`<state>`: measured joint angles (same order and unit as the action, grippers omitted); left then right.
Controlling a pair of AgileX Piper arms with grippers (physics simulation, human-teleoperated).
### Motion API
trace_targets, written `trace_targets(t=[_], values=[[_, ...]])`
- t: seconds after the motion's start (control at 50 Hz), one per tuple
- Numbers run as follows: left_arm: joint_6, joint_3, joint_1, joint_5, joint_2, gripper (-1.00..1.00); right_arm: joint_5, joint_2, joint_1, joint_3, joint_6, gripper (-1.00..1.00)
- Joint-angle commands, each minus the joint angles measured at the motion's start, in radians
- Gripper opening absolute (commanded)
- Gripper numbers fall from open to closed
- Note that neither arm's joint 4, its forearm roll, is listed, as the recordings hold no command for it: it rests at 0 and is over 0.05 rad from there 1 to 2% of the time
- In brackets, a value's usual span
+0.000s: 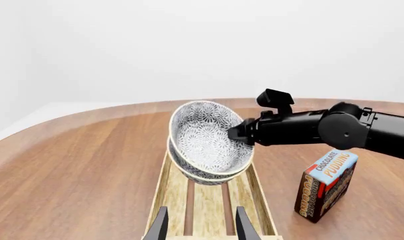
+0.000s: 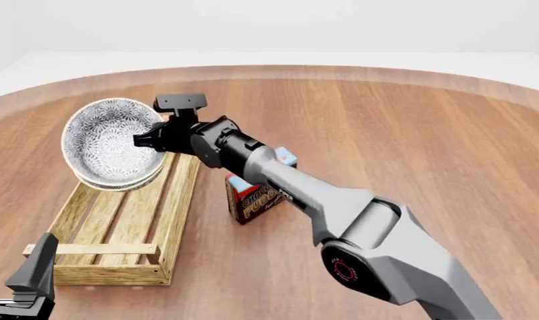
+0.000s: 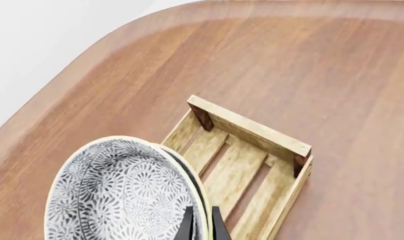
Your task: Stack the left bowl on the right bowl and place them in the tray.
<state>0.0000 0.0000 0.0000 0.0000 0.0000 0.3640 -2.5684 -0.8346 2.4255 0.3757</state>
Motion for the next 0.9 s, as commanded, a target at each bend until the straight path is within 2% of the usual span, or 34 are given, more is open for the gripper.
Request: trace_targets(t=[0.02, 0.24, 0.48, 0.9], values=[[0.0, 0.0, 0.0, 0.0, 0.0, 1.0, -0.021, 0.012, -0.005, -0.013, 0.01, -1.0], [0.0, 0.0, 0.0, 0.0, 0.0, 1.0, -0.038, -0.001, -0.012, -0.025, 0.018, -1.0], [0.0, 0.0, 0.0, 0.0, 0.0, 1.0, -0.008, -0.038, -0.004, 0.017, 0.01, -1.0], [0.0, 0.0, 0.0, 0.0, 0.0, 1.0, -0.045, -0.034, -0.013, -0.036, 0.025, -1.0]])
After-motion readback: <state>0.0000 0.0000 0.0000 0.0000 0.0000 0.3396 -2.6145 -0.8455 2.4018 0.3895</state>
